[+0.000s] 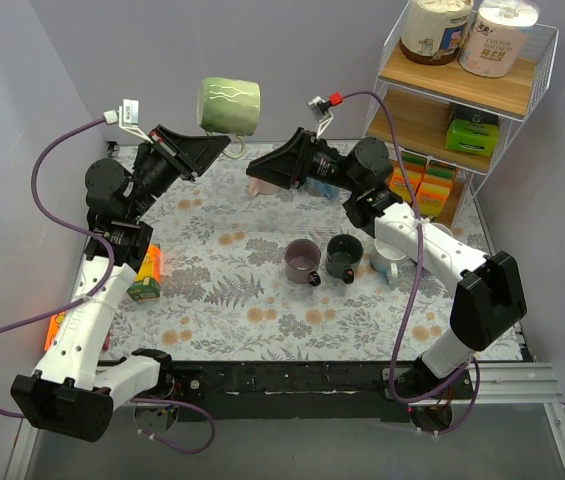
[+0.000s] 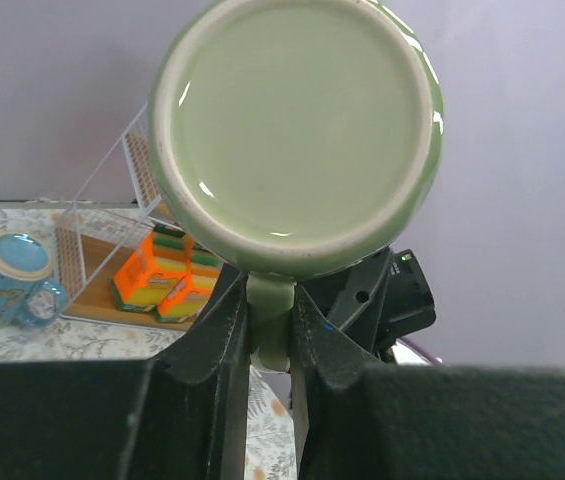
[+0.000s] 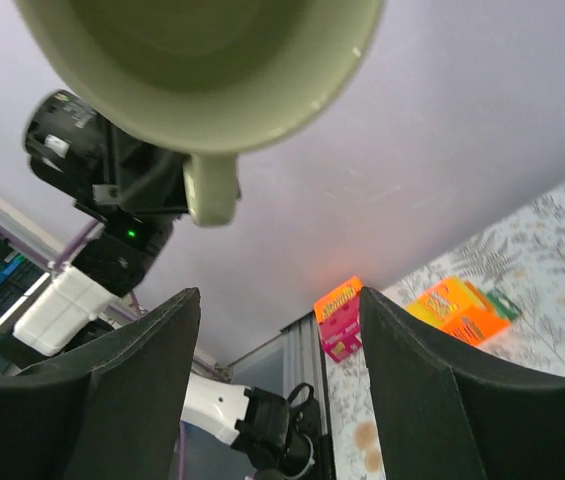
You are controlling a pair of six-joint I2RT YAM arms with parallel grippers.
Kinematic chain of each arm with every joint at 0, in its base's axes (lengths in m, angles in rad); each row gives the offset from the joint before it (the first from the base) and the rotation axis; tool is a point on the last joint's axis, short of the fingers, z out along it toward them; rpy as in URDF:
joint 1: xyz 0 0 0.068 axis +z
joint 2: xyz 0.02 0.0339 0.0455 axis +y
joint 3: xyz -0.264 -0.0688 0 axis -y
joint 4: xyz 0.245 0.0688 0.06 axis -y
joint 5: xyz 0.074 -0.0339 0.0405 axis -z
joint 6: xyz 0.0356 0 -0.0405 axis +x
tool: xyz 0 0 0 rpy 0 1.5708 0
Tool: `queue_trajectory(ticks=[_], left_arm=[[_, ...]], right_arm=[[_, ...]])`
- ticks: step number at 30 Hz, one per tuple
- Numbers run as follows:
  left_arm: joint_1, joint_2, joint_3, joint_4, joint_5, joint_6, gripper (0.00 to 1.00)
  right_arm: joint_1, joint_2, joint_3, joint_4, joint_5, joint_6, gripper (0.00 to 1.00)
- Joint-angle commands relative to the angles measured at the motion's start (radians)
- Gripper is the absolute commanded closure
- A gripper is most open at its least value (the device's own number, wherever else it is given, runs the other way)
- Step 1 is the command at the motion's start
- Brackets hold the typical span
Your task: Turn the mug right side up
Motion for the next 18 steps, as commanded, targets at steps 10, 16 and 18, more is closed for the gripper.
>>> queue_trajectory(ticks=[10,16,18], left_arm=[[-0.009,0.008,-0.001,0.192,0.055,-0.099,1.0],[-0.027,0.033,-0.019,0.246,0.072,-0.095,1.0],[-0.032,0.036,-0.022,0.249,0.073,-0.09,1.0]], right_arm=[[0.048,0.015,0.182,0.093,0.026,0.002,0.28],[0.05,0.056,0.216,0.037,0.075,-0.006,0.33],[0.051,0.066,0.233,0.027,0.089,-0.004,0.36]])
